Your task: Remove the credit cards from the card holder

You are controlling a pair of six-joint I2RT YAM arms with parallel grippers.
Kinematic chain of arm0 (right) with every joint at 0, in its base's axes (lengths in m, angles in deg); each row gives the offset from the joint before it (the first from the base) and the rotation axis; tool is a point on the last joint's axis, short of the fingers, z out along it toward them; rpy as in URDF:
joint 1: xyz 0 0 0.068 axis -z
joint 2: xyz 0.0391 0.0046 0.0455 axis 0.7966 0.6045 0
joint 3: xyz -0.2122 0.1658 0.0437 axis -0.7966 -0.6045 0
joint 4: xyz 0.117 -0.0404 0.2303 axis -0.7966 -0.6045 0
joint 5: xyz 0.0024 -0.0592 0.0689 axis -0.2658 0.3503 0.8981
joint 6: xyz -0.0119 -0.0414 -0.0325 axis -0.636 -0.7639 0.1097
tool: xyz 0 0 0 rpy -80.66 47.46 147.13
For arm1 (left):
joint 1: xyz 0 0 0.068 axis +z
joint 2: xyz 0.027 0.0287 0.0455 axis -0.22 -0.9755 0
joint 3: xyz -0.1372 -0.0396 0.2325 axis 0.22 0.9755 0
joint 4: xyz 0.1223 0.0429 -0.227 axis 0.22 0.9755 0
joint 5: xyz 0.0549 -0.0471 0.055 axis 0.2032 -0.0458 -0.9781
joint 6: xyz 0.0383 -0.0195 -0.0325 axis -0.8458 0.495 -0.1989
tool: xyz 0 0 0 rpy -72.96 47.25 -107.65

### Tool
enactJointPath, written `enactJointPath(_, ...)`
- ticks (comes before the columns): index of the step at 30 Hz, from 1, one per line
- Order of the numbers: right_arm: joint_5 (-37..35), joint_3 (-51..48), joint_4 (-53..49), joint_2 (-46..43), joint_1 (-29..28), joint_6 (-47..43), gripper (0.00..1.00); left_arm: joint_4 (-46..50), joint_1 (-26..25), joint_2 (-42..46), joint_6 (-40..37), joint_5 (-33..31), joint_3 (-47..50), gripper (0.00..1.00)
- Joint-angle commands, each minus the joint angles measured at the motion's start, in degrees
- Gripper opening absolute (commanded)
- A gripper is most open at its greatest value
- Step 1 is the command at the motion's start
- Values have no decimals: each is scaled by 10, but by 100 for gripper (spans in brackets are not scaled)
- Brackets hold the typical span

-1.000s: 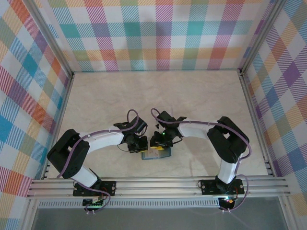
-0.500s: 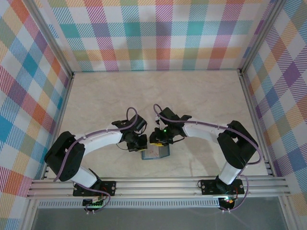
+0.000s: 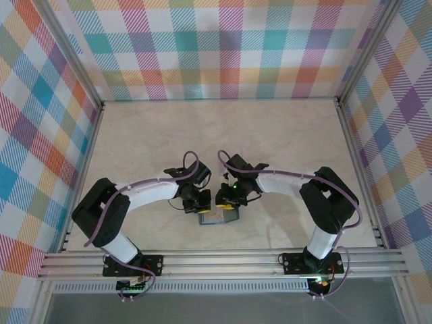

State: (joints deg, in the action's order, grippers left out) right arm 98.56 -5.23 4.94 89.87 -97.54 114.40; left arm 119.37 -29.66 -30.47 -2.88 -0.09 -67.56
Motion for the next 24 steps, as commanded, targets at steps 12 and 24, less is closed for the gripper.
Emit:
enactJointPath(12,6,-16,2,21,7,-30,34,43,-7,-46,-23,-21,2,8)
enactJointPath(24,23,-28,24,7,8,-35,41,72,-10,-53,-24,-43,-8,7)
